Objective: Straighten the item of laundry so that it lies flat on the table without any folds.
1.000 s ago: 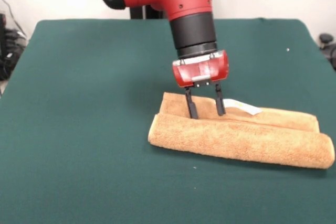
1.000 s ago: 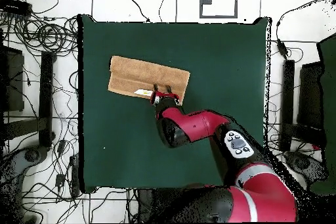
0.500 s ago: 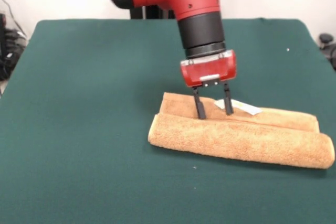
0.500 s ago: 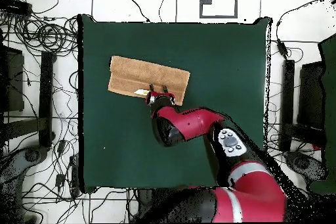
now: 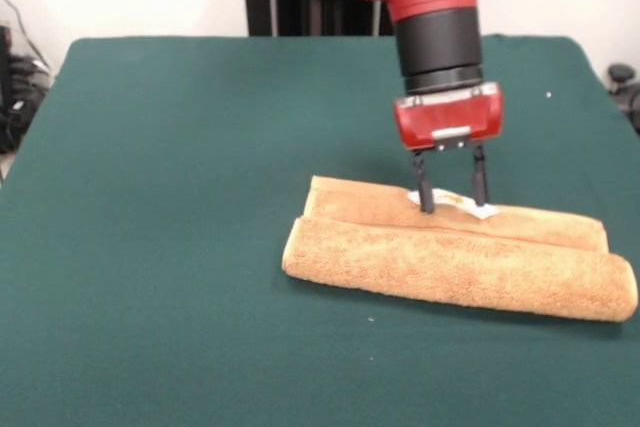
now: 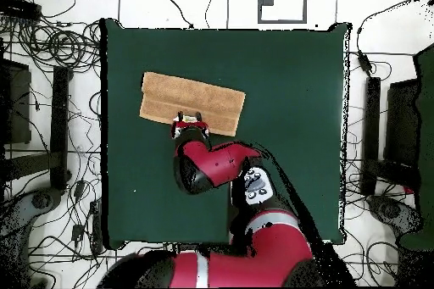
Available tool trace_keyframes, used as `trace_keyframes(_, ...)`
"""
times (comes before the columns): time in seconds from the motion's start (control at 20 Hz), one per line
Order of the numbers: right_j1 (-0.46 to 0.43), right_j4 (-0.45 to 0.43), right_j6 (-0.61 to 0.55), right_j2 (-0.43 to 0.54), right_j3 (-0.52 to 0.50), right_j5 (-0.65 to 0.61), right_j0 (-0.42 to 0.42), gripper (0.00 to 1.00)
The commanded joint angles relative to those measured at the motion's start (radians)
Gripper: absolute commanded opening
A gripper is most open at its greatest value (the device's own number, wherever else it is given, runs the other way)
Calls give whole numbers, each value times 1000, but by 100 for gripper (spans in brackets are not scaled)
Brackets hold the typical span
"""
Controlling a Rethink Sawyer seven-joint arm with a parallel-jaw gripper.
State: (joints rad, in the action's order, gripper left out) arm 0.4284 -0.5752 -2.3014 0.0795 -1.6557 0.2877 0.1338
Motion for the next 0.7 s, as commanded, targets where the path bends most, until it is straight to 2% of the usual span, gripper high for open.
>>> trace_keyframes(0.05, -34, 41, -74, -23, 56, 30, 3, 100)
trace_keyframes(0.35, -26, -8, -75, 57, 80, -3, 79, 100)
trace_keyframes(0.7, -25, 32, -85, 31, 72, 41, 61, 100)
